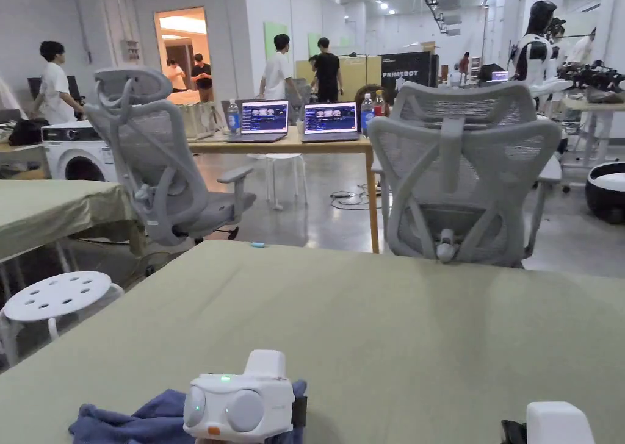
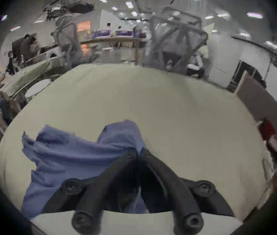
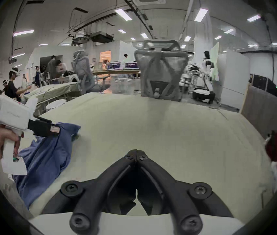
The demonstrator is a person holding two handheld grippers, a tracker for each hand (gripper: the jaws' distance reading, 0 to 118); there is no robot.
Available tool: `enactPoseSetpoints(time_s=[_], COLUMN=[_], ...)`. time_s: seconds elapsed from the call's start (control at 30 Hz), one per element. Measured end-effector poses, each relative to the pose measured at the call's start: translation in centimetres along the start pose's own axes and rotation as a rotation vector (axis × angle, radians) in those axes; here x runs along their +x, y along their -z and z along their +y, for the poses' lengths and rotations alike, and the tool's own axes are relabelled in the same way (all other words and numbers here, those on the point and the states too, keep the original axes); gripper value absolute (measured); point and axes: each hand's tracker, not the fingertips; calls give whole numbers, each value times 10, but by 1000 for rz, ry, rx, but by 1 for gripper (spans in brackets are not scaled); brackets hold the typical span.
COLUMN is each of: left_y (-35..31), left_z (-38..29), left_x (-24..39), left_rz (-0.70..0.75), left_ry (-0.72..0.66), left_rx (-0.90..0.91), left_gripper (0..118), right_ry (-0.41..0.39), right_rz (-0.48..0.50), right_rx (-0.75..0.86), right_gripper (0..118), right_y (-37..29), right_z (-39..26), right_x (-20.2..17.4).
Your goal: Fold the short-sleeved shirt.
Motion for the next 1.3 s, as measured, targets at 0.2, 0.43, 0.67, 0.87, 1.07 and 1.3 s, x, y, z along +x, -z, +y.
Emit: enactPoseSetpoints(time_s=[0.2, 0.43, 0.67, 0.87, 1.07, 1.3], left_y=[-24, -9, 90, 65, -38, -125], left_z=[17, -10, -109, -106, -83, -93], left_x=[159, 314, 367, 355, 288, 189], left_rz=[-269, -495, -385, -345, -261, -69], left_ry=[98, 223, 350, 414, 398, 248], left_rx=[96, 2, -298, -131, 151, 280], left_gripper=[1, 1, 1, 52, 100, 0], right_ry=[47, 92, 137, 145, 119, 101], right_rz=[-145, -283, -333, -301, -229, -157], right_rx=[21, 2, -36, -40, 0, 32], right_gripper=[0, 0, 0, 0, 0, 0], right_y=[-62, -109, -115, -111, -108, -107], right_z=[-6, -34, -60, -62, -52, -49], right_x=[83, 167, 211, 206, 169, 118])
